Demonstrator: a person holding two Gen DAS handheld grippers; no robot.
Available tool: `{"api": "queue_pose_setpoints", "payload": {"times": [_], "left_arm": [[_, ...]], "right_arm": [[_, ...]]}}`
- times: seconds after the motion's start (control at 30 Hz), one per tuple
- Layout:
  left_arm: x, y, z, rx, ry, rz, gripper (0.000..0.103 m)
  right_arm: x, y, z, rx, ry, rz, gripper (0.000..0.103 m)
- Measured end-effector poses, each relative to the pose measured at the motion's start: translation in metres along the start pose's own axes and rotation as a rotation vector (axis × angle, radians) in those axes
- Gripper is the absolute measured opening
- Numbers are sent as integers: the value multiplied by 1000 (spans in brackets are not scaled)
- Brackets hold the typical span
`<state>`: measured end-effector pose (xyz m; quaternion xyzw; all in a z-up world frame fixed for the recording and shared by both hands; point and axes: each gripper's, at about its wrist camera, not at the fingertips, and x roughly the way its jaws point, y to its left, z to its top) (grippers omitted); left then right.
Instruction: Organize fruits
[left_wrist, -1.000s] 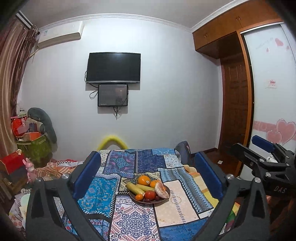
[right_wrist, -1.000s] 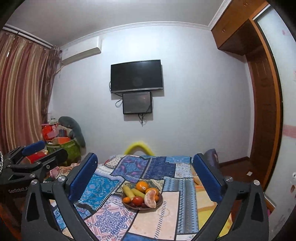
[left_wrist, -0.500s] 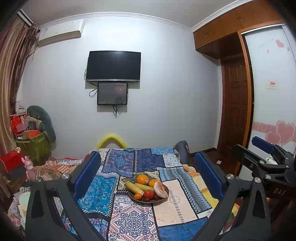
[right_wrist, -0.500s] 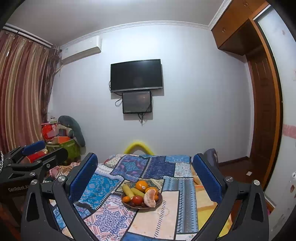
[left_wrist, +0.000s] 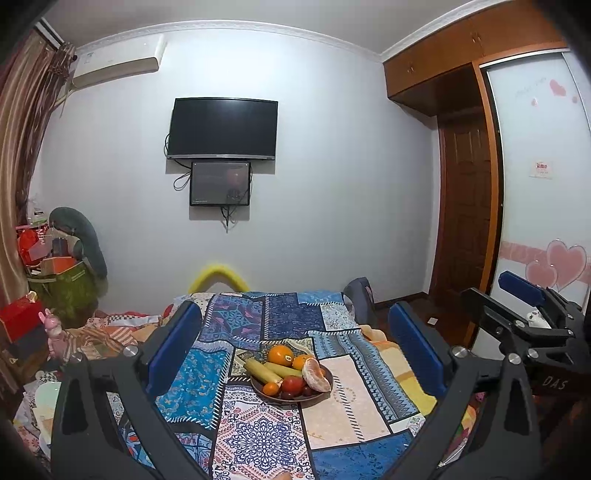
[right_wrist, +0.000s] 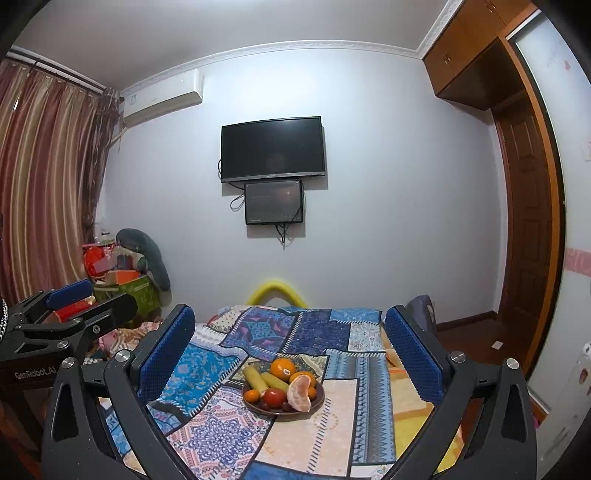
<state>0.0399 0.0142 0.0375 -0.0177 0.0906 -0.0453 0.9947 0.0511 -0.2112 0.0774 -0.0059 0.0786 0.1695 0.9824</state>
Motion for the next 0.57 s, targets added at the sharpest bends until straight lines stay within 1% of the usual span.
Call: {"api": "queue_pose_setpoints", "payload": {"times": [0.57], "left_arm": [[4,-1,2,-3,16,-4,103]], "right_arm": [[0,0,1,-2,2,-3,103]]}}
